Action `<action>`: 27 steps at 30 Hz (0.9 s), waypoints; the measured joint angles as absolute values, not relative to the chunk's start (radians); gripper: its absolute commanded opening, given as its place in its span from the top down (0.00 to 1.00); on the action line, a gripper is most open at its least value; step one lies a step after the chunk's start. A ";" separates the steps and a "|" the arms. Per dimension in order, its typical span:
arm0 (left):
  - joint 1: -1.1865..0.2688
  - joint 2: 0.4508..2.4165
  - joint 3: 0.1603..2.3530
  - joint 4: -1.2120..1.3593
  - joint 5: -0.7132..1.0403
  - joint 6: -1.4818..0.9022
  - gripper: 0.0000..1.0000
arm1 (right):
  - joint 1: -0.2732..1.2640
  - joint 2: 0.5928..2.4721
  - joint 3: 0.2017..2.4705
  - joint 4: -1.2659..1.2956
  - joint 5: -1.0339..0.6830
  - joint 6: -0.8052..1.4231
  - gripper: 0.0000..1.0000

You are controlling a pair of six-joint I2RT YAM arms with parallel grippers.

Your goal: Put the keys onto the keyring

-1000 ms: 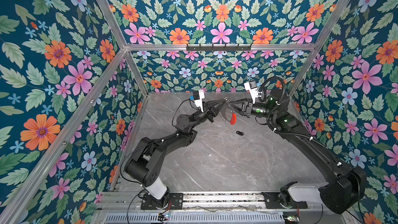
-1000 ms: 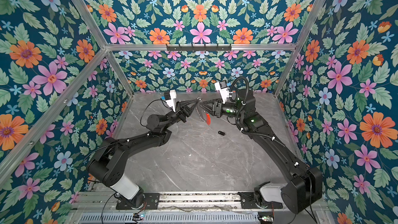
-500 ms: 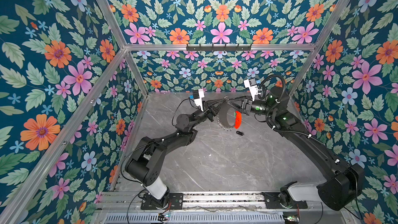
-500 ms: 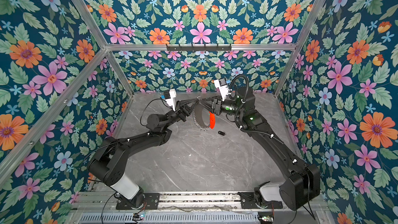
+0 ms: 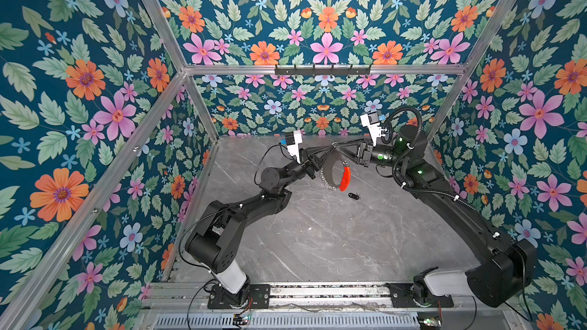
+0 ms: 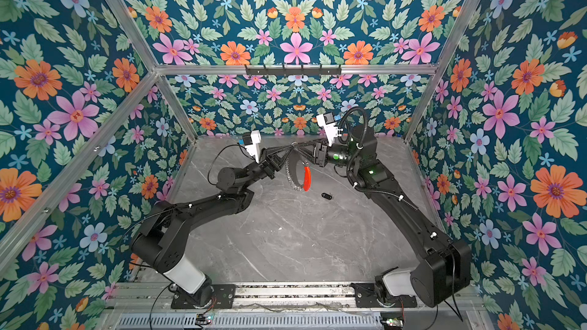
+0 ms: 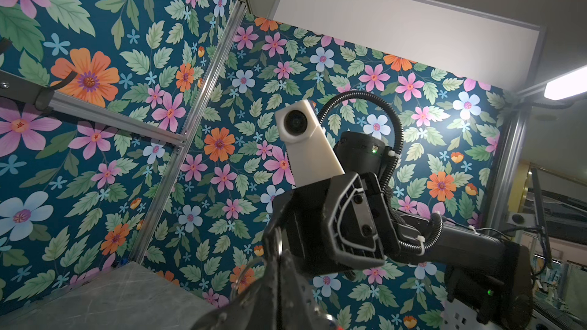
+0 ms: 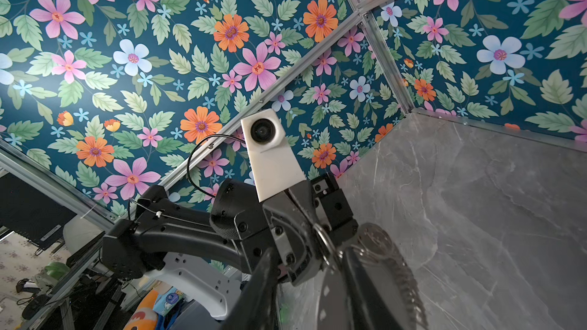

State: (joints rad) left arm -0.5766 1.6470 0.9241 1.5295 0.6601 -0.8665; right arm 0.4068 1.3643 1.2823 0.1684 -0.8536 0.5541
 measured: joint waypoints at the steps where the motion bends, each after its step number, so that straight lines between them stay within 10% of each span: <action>1: -0.577 1.647 0.926 1.530 0.661 -0.868 1.00 | 0.407 1.364 1.281 0.169 -0.856 0.554 0.75; 17: -0.577 1.653 0.932 1.572 0.674 -0.891 1.00 | 0.407 1.366 1.305 0.126 -0.855 0.532 1.00; 21: -0.568 1.650 0.927 1.547 0.687 -0.867 0.71 | 0.408 1.364 1.339 0.046 -0.847 0.481 1.00; 27: -0.508 1.554 0.891 1.324 0.752 -0.752 0.66 | 0.414 1.369 1.456 -0.201 -0.757 0.272 1.00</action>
State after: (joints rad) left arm -0.5079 1.5539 0.8906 1.3243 0.7521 -0.7525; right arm 0.4137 1.3685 1.4559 -0.2012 -0.7574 0.2718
